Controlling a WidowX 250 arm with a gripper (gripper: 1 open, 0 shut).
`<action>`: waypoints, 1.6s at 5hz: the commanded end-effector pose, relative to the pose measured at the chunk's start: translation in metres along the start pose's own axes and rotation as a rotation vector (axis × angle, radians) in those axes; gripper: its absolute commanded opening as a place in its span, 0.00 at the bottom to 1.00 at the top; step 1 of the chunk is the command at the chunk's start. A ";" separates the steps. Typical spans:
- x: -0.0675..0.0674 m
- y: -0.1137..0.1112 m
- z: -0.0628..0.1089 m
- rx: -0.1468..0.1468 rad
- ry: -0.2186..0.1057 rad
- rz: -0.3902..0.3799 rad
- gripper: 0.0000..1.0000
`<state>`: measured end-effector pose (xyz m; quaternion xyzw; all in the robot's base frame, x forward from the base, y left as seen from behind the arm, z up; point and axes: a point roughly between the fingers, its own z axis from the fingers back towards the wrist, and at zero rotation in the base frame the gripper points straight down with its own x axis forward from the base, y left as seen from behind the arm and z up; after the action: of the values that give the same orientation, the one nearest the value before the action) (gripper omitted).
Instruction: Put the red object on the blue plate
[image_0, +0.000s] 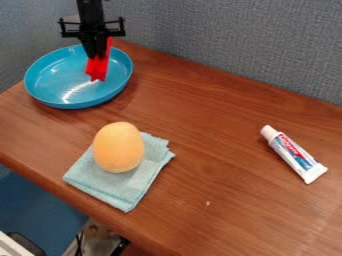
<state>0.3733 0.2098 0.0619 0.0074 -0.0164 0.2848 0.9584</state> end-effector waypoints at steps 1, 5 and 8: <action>0.011 -0.002 0.025 0.004 -0.075 -0.001 0.00; 0.023 0.000 0.019 0.016 -0.077 0.029 0.00; 0.026 0.003 0.010 0.046 -0.061 0.040 1.00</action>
<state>0.3870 0.2247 0.0517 0.0265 -0.0121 0.3091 0.9506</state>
